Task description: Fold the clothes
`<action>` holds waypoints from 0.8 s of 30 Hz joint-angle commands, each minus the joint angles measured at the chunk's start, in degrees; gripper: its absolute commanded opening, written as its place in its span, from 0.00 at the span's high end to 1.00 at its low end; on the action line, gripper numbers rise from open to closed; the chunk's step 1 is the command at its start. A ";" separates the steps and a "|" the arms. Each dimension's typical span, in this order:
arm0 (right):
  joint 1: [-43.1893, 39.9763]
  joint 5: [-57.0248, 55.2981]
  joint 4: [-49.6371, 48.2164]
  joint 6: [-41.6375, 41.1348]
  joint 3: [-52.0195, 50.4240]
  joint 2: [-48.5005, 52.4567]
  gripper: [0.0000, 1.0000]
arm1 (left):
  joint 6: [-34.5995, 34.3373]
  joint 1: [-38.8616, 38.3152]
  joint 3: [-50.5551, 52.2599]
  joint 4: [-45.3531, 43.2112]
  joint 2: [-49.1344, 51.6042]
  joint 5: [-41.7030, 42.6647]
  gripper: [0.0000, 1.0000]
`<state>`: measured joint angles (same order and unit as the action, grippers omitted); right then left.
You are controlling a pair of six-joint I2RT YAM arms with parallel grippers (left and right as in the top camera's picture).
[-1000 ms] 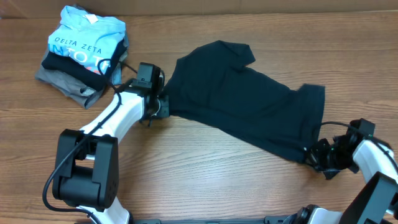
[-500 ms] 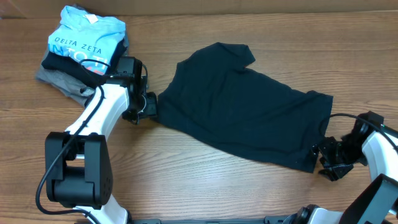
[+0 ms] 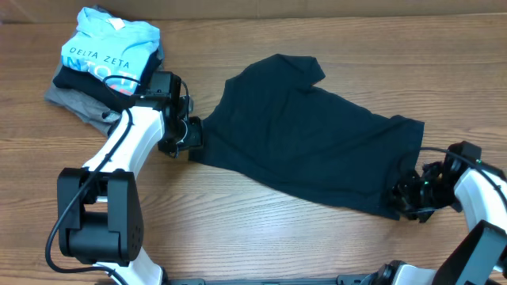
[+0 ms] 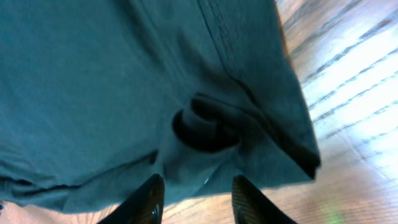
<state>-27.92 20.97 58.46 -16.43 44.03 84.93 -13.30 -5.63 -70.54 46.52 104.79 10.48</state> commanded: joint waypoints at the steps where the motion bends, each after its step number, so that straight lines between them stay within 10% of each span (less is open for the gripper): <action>1: 0.48 2.38 -1.18 -1.46 -2.27 0.07 0.77 | 1.38 -0.17 -1.25 0.11 0.09 -0.17 0.43; 5: 0.44 8.68 0.37 -1.31 -0.90 0.04 0.96 | 1.57 -0.17 -1.25 0.74 0.09 -0.37 0.45; 24: -3.56 13.90 -6.38 -14.12 5.33 -0.26 0.96 | 3.02 -0.87 0.74 1.64 0.09 0.17 0.45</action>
<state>-30.83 34.48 52.62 -25.93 48.01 84.93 -11.57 -5.65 -70.52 48.21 104.79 10.31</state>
